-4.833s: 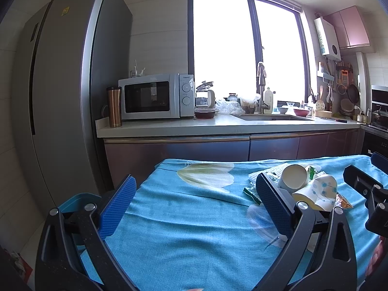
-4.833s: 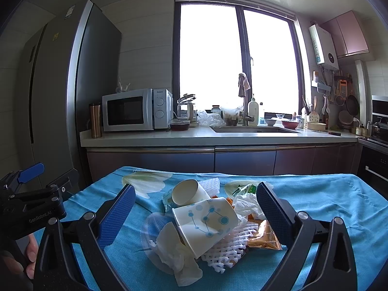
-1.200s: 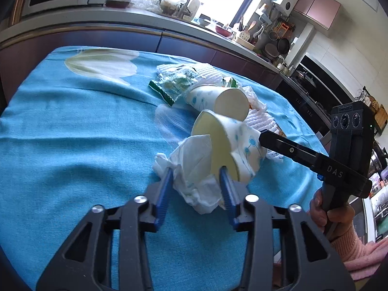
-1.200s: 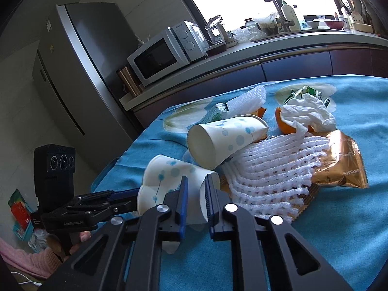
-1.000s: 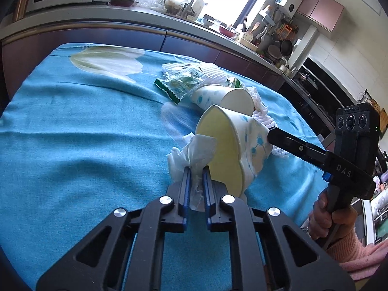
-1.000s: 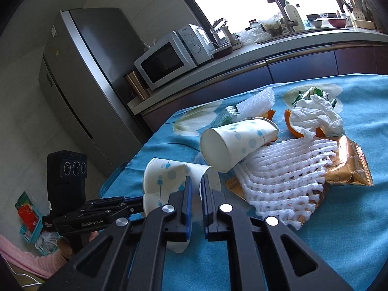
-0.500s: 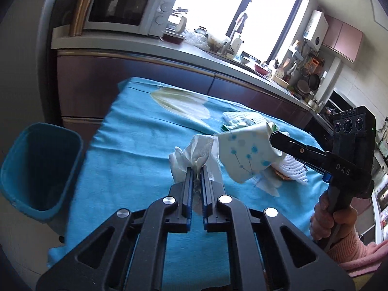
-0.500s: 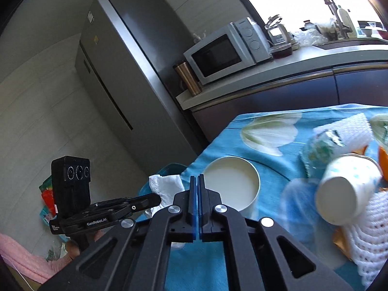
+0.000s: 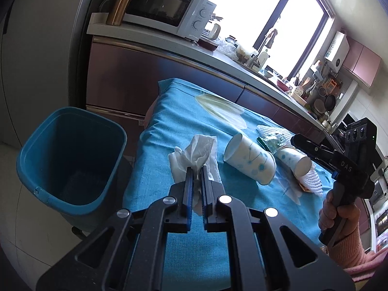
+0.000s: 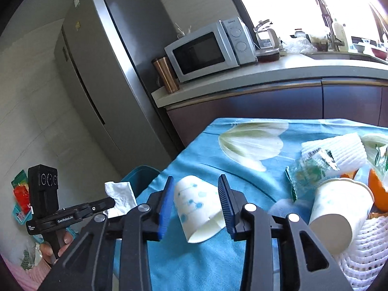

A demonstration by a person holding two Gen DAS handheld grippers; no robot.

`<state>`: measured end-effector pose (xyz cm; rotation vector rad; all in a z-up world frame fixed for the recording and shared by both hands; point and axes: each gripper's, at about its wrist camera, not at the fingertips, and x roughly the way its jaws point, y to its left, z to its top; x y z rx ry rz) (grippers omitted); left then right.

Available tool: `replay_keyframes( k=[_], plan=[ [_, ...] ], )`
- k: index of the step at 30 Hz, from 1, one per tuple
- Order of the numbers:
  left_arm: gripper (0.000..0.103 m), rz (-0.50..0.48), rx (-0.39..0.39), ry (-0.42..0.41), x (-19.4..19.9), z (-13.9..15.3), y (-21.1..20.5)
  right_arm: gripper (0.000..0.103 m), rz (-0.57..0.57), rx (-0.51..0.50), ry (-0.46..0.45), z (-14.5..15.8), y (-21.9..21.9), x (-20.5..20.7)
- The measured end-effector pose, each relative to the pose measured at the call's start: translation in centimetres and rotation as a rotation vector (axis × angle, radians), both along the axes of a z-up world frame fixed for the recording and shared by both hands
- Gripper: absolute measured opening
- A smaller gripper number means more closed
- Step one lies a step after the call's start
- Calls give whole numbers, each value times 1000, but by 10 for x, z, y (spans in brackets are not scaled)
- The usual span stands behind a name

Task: Collect trash
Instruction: 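Carry the tissue and cup with both tools over the blue bin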

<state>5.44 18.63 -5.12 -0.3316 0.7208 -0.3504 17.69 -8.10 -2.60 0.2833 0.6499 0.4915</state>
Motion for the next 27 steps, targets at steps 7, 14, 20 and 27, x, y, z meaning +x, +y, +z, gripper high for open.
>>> replay_keyframes(
  k=[7, 14, 20, 27],
  plan=[
    [6, 20, -11, 5, 1, -4, 10, 40, -10, 125, 204, -50, -9, 12],
    [6, 90, 4, -23, -2, 6, 39, 2, 61, 165, 177, -47, 11, 19],
    [6, 217, 47, -22, 4, 7, 82, 2, 199, 95, 88, -12, 63, 32],
    [6, 341, 128, 51, 26, -18, 120, 2, 398, 44, 94, -8, 148, 59]
  ],
)
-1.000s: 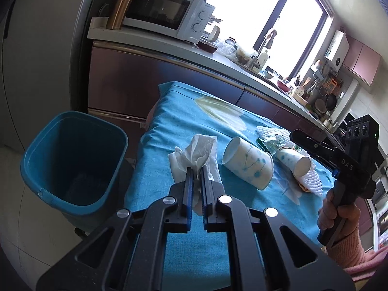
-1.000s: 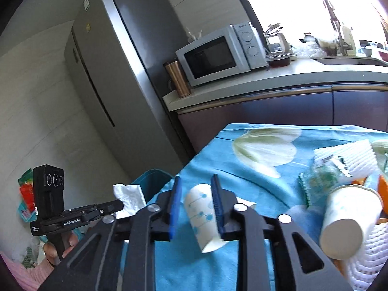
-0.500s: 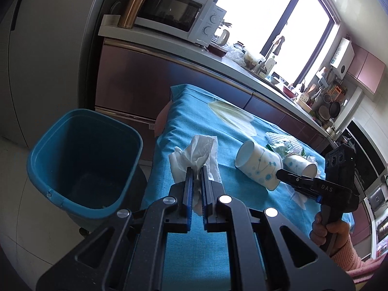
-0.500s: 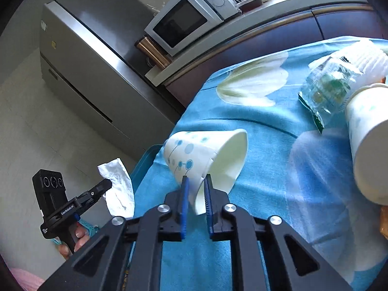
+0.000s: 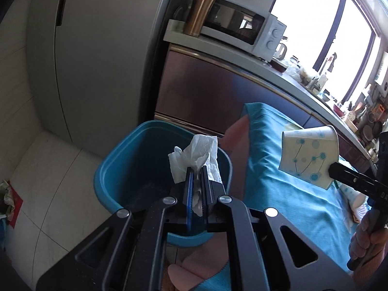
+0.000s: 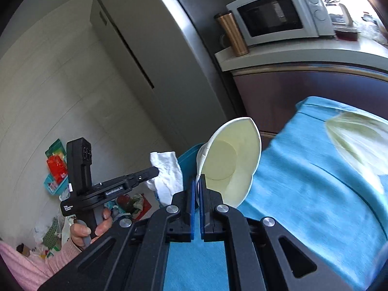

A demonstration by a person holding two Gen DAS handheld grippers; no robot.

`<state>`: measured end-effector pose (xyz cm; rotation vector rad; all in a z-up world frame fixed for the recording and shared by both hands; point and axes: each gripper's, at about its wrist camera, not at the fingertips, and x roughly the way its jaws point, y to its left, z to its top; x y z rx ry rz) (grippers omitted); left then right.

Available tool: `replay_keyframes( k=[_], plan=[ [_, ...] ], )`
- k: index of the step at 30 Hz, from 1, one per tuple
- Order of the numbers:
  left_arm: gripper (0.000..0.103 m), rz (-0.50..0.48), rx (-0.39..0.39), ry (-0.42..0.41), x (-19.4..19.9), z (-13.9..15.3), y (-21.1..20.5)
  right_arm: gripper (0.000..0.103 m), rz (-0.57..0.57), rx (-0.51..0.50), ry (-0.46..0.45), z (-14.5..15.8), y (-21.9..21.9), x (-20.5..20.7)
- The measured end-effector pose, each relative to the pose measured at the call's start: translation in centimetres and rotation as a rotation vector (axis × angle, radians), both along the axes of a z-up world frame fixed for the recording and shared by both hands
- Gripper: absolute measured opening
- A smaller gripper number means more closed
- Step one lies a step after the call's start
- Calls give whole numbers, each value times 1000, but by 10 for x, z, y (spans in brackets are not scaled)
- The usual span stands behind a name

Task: Collect trash
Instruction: 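Carry the tissue and cup with both tools over the blue bin, then open both tools over the blue bin to drop tissue and cup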

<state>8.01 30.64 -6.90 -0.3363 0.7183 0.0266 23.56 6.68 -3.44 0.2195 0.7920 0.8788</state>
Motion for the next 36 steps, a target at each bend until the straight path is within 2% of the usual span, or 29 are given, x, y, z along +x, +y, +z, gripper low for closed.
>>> replay_keyframes(
  k=[5, 12, 14, 18, 19, 23, 26, 29, 31, 32, 36],
  plan=[
    [7, 56, 15, 64, 18, -20, 17, 2, 86, -88, 49, -22, 59, 25],
    [10, 74, 21, 144, 39, -48, 25, 5, 115, -193, 138, -52, 110, 54],
    [20, 76, 17, 157, 44, -53, 24, 10, 113, -210, 161, -57, 118, 60],
    [27, 88, 4, 173, 50, -60, 24, 18, 99, -215, 147, -53, 120, 59],
    [27, 93, 1, 173, 50, -60, 25, 25, 96, -209, 145, -50, 118, 58],
    [29, 87, 7, 113, 38, -48, 17, 26, 101, -144, 106, -33, 94, 37],
    [48, 39, 34, 26, 26, -25, -3, 34, 89, -108, 19, -13, 66, 10],
    [60, -44, 53, -65, 14, -3, -32, 42, 42, -86, -60, 5, 27, -17],
    [64, -111, 53, -112, 7, 8, -55, 46, -3, -71, -97, 13, -4, -35],
    [67, -150, 49, -128, 4, 12, -68, 48, -34, -72, -113, 16, -19, -43],
    [71, -308, 33, -160, -2, 20, -126, 49, -175, -88, -155, 24, -82, -68]
  ],
)
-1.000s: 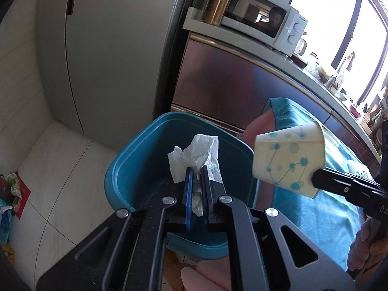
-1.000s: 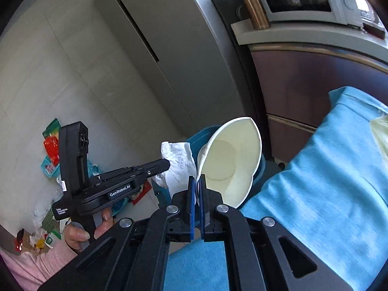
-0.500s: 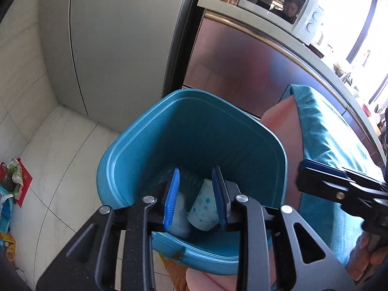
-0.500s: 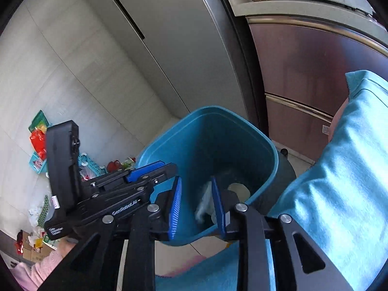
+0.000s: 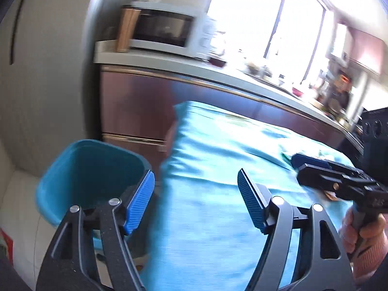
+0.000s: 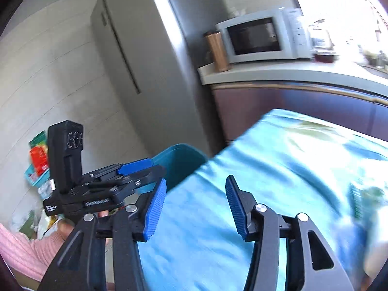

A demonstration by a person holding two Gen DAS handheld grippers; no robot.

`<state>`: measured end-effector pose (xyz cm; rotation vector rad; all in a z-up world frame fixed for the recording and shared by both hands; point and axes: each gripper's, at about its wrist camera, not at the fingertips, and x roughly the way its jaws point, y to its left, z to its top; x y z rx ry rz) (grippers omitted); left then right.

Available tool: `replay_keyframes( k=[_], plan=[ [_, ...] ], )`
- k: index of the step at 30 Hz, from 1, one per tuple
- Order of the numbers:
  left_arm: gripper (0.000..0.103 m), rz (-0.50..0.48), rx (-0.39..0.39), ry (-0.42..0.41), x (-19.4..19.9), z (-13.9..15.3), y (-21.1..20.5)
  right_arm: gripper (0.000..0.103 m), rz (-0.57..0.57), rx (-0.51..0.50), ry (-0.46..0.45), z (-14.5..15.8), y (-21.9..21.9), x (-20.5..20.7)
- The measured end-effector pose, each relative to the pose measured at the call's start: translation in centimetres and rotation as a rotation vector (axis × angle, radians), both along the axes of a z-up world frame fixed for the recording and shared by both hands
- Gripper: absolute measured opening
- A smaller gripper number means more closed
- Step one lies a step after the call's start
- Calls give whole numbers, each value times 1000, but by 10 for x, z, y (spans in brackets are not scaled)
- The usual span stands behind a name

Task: Collect trash
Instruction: 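Open both tools over the blue bin to drop tissue and cup, then grasp the constellation-print cup with the left tool while the right tool grasps the white foam net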

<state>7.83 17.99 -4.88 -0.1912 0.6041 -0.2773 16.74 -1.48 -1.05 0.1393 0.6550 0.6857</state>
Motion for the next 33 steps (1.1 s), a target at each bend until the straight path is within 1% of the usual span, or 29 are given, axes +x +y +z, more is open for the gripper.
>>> replay_keyframes(
  k=[4, 7, 10, 14, 16, 19, 22, 25, 31, 33],
  plan=[
    [71, -151, 9, 9, 2, -4, -65, 49, -148, 8, -14, 3, -62, -24],
    [71, -244, 9, 31, 6, -7, -111, 49, -258, 15, -21, 2, -104, -31],
    [71, -310, 14, 32, 0, -8, -153, 49, -359, 13, -20, -5, -144, -38],
    [69, -389, 31, 44, 4, -7, -200, 49, -485, 20, 14, -18, -191, -47],
    [69, -419, 38, 57, 7, -7, -221, 49, -546, 31, 44, -27, -215, -52],
    [71, -451, 27, 96, 21, -7, -244, 49, -619, 38, 79, -39, -240, -58],
    [76, -457, 16, 120, 32, -8, -259, 49, -664, 49, 118, -52, -256, -61],
    [83, -464, 7, 137, 37, -7, -273, 49, -672, 69, 148, -62, -260, -60],
    [84, -451, 30, 153, 44, -11, -295, 49, -651, 102, 162, -73, -262, -60],
    [82, -438, 34, 164, 48, -14, -299, 49, -649, 113, 173, -76, -264, -60]
  ],
)
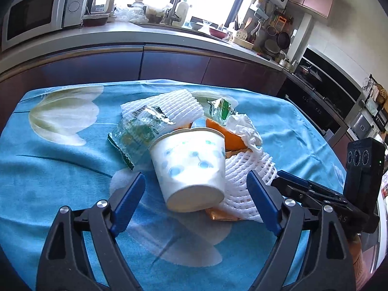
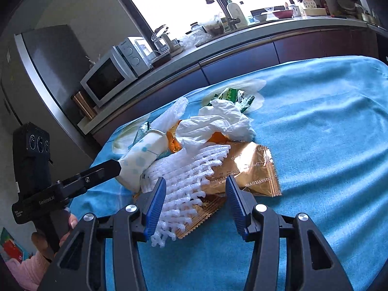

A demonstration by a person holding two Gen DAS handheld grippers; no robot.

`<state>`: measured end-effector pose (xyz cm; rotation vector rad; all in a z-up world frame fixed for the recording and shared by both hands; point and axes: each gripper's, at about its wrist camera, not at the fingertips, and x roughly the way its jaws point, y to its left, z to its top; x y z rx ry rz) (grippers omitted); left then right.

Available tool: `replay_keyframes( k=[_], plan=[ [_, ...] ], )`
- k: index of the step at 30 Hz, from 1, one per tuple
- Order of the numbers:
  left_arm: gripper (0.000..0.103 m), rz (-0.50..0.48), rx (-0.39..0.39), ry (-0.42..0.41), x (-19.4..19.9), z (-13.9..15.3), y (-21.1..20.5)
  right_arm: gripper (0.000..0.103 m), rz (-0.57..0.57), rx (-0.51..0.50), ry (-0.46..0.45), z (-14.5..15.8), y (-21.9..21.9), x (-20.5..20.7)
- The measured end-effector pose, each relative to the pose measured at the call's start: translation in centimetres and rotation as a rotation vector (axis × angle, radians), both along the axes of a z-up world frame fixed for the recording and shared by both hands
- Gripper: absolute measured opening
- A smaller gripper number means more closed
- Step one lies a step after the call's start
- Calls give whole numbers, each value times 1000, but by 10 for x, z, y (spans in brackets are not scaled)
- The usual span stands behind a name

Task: Collect trash
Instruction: 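Grasp the constellation-print cup with the left tool while the right tool grasps the white foam net, then lift the cup and foam net and carry both over the blue bin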

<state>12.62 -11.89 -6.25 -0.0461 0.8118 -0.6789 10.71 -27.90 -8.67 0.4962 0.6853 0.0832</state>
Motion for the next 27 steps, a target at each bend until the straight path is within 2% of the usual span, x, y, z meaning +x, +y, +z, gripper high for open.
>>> replay_keyframes(
  k=[2, 4, 8, 14, 17, 27],
  plan=[
    [68, 1, -4, 24, 4, -4, -2, 49, 2, 11, -1, -1, -1, -1],
    [60, 9, -4, 43, 6, -9, -2, 49, 4, 16, -1, -1, -1, -1],
    [60, 9, -18, 47, 4, -11, 4, 47, 9, 12, 0, -1, 1, -2],
    [59, 9, -20, 29, -6, -7, 14, 22, 38, 12, 5, -1, 7, -2],
    [59, 14, -25, 31, -10, -6, 21, 13, 55, 6, -4, 2, 12, -3],
    [59, 63, -53, 0, -30, 9, 65, 10, 146, 4, -86, 30, 35, -8]
  ],
)
